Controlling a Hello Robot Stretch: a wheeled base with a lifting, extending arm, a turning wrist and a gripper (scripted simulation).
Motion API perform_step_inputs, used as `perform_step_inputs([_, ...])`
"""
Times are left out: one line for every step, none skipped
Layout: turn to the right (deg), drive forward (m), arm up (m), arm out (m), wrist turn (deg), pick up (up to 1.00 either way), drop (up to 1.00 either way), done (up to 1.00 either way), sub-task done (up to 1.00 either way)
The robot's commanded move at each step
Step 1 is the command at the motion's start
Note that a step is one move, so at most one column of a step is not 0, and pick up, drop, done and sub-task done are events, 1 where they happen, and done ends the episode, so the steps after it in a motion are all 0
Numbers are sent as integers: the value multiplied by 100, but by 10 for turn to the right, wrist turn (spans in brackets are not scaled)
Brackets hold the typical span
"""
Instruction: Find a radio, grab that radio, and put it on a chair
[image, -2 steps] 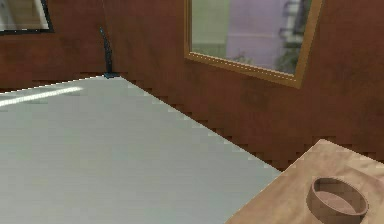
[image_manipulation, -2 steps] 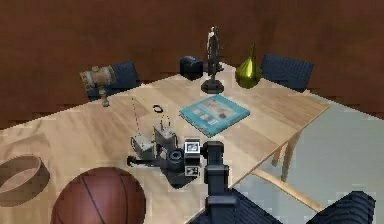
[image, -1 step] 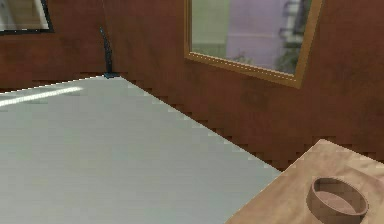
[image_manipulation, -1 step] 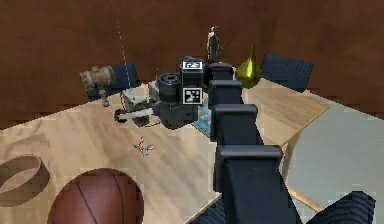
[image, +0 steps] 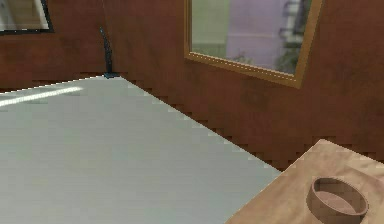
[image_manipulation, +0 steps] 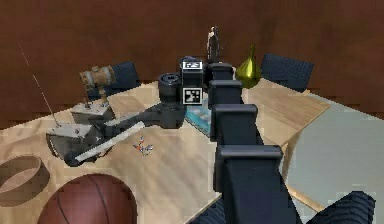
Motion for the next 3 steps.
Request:
perform_step_inputs([0,0,0,0,-450,0,0,0,0])
perform_step_inputs([0,0,0,0,-30,0,0,0,0])
perform_step_inputs([0,0,0,-20,0,0,0,0,0])
